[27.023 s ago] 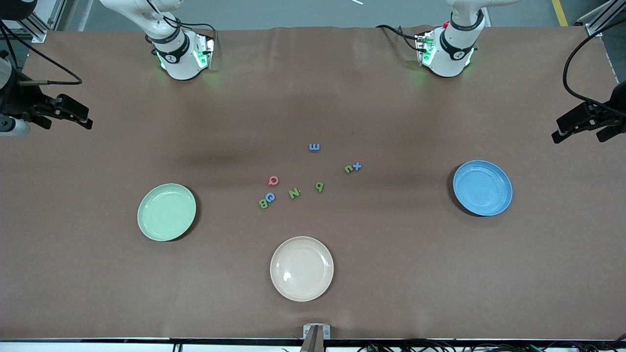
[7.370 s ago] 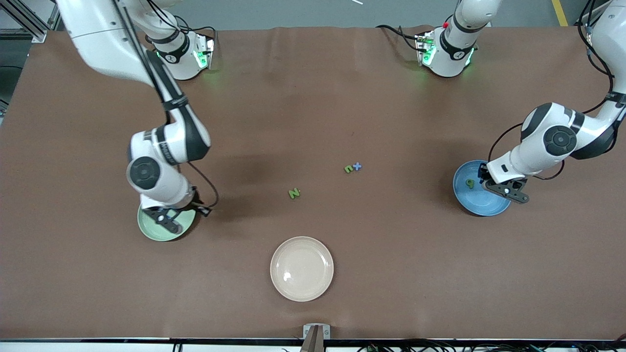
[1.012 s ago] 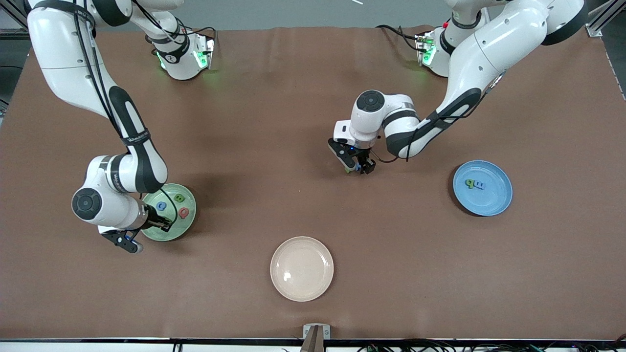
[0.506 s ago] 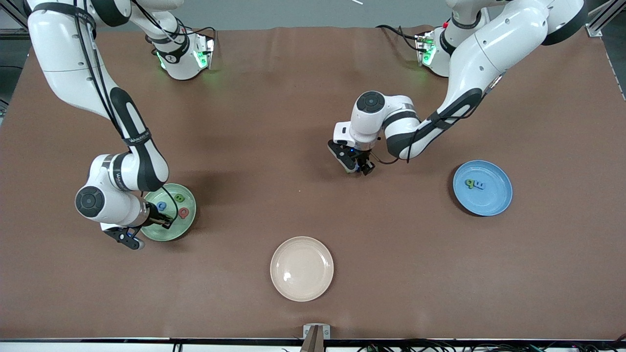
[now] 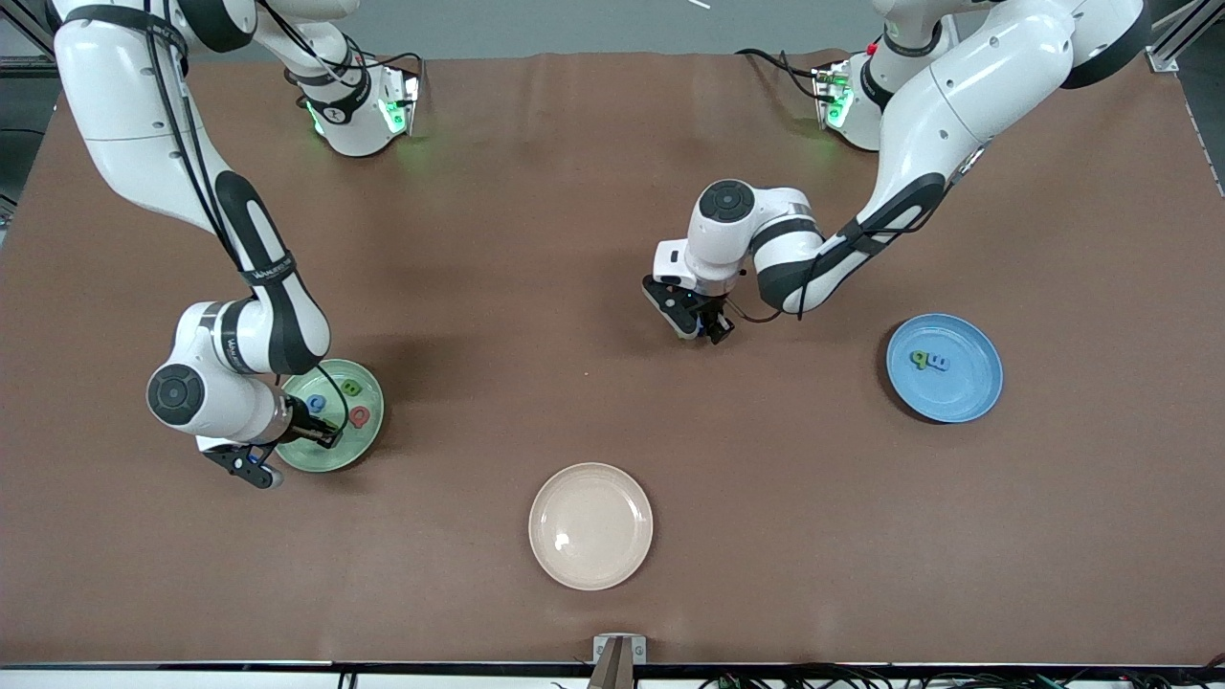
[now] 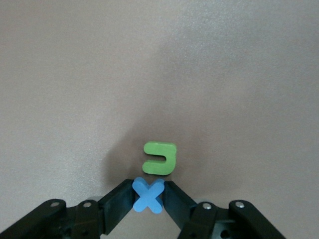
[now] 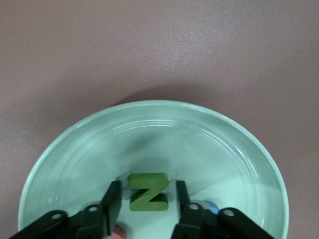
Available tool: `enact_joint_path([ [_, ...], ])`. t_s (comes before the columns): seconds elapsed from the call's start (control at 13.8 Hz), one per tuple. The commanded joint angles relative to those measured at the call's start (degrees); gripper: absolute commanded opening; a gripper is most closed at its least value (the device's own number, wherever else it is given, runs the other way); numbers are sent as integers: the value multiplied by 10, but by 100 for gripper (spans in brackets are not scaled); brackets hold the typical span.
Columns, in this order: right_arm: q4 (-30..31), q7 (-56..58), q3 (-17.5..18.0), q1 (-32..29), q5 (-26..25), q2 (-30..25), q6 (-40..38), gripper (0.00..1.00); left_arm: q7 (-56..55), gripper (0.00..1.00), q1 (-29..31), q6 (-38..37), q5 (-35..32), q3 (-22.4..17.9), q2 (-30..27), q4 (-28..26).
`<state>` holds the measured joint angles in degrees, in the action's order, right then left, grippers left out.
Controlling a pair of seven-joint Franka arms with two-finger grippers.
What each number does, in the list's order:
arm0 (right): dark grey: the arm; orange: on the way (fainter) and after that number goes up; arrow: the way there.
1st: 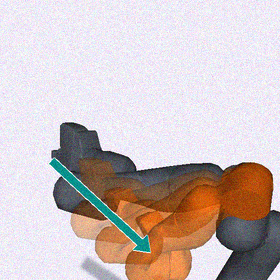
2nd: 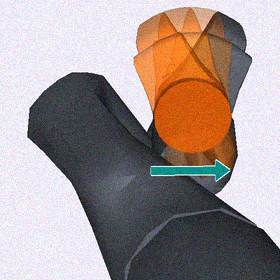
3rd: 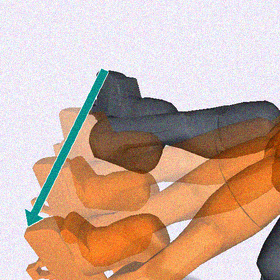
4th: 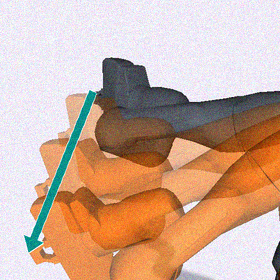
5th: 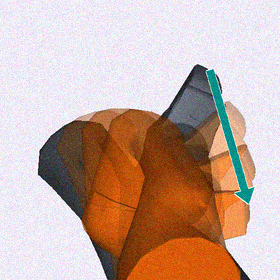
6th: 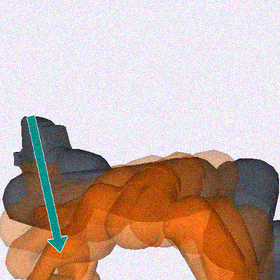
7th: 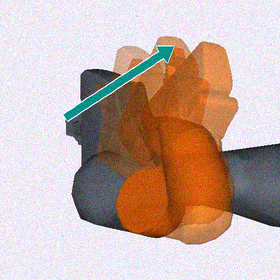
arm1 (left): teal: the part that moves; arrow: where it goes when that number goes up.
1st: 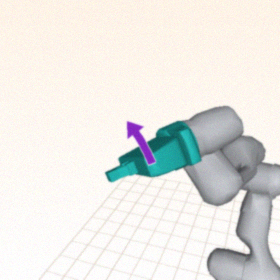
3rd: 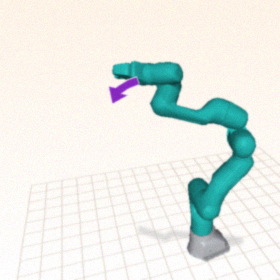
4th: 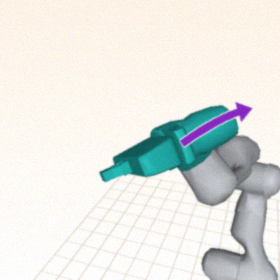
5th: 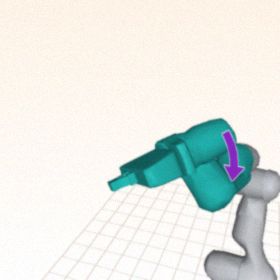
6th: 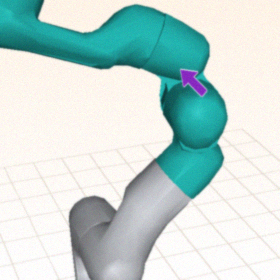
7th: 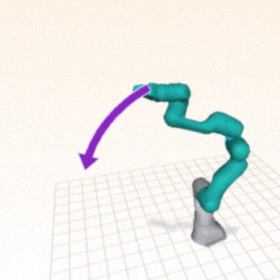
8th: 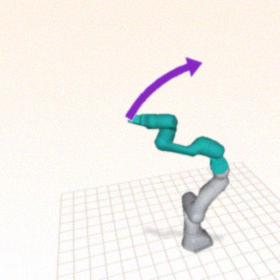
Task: Sort upper and lower case letters into plates
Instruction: 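Release N with the right gripper while the left gripper carries x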
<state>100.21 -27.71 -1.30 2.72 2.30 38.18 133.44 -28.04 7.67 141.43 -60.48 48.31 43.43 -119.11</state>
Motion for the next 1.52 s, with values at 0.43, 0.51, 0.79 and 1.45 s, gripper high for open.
enact_joint_path([
  [0.43, -16, 143, 6, -21, -4, -92, -120, 100, 66, 14, 204, -26, -8, 133, -6, -46],
  [0.51, -16, 167, 6, -23, -5, -111, -144, 100, 99, 15, 251, -52, -6, 163, -6, -52],
  [0.79, -54, 264, 4, -47, -12, -168, -277, 100, 223, 15, 380, -156, 27, 246, -5, -53],
  [1.45, -228, 286, 6, -69, -35, -178, -476, 100, 521, 15, 602, -187, 29, 257, -6, -55],
])
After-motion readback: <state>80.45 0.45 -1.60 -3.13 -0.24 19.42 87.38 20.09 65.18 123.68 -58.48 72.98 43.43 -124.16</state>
